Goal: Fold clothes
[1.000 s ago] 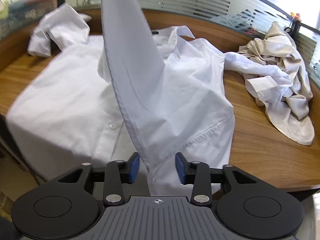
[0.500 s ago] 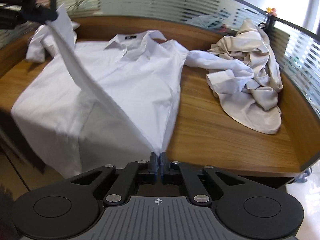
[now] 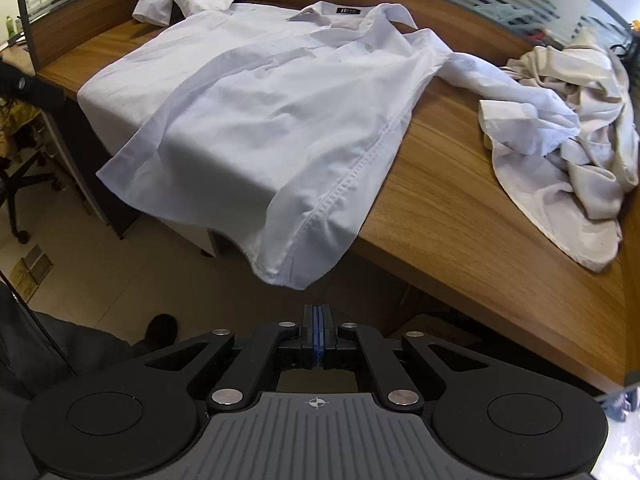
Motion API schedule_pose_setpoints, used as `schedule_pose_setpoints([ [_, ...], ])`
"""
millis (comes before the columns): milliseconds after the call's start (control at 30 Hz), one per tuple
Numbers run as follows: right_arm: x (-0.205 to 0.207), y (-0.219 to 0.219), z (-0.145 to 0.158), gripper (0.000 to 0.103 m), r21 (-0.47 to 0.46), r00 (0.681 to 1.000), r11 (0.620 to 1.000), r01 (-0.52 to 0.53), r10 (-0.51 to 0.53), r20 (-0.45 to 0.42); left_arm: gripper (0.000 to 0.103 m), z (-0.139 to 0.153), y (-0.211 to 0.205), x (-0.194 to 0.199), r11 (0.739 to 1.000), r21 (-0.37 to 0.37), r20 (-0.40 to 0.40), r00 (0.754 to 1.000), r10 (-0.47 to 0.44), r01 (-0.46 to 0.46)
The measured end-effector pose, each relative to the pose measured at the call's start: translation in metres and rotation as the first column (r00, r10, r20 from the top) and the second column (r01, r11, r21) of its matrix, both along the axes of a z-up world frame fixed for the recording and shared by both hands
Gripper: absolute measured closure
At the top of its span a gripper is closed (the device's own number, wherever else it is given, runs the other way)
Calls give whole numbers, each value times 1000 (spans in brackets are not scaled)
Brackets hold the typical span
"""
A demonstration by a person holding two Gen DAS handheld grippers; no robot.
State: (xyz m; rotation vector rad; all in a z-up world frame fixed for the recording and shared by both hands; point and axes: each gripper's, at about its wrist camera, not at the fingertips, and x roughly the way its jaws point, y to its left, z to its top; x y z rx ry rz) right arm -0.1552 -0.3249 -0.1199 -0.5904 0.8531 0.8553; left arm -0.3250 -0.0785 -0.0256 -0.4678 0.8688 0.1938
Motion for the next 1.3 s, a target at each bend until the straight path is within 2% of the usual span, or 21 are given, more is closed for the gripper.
schedule_pose_setpoints([
  [100, 13, 2, 7, 100, 33, 1000, 999, 10, -9, -15, 82, 4, 6, 8, 999, 40, -1, 1000, 22, -22],
  [233, 32, 10, 19, 99, 96, 998, 994, 50, -45, -50, 77, 17, 24, 29, 994, 105, 13, 1000, 27, -28],
  [367, 49, 22, 27, 98, 144, 993, 985, 93, -82, -80, 74, 25, 53, 60, 991, 133, 27, 999, 19, -22],
  [433, 57, 29, 30, 97, 164, 991, 979, 117, -104, -88, 68, 30, 69, 80, 989, 146, 34, 999, 5, -10],
  [467, 61, 33, 31, 96, 169, 989, 977, 132, -118, -93, 66, 32, 77, 90, 988, 153, 37, 999, -4, -2],
  [500, 66, 37, 31, 88, 175, 987, 973, 147, -132, -97, 65, 33, 86, 101, 988, 156, 39, 999, -16, 9],
  [533, 69, 41, 31, 84, 182, 984, 970, 165, -148, -102, 64, 34, 95, 112, 987, 157, 41, 999, -28, 21],
  [700, 82, 62, 25, 82, 201, 954, 937, 287, -261, -145, 49, 36, 144, 179, 986, 149, 56, 994, -89, 80],
  [767, 86, 70, 21, 82, 201, 928, 909, 365, -337, -161, 49, 36, 164, 207, 982, 160, 62, 992, -107, 96],
  [833, 88, 78, 17, 82, 198, 887, 868, 455, -422, -186, 49, 35, 183, 236, 980, 165, 68, 990, -123, 110],
  [967, 89, 91, 12, 81, 203, 775, 751, 628, -582, -246, 49, 31, 217, 293, 981, 142, 84, 986, -146, 133],
  [1133, 93, 104, 1, 79, 165, 625, 603, 780, -745, -233, 47, 12, 238, 354, 983, 75, 83, 981, -176, 170],
  [1167, 95, 106, 0, 77, 159, 608, 587, 794, -764, -213, 45, 7, 241, 365, 982, 61, 83, 979, -185, 180],
  [1233, 98, 110, -3, 71, 135, 595, 580, 804, -789, -156, 44, -2, 242, 386, 978, 46, 75, 976, -207, 204],
  [1300, 102, 114, -5, 70, 110, 588, 578, 809, -802, -110, 43, -12, 240, 403, 973, 44, 61, 972, -229, 227],
])
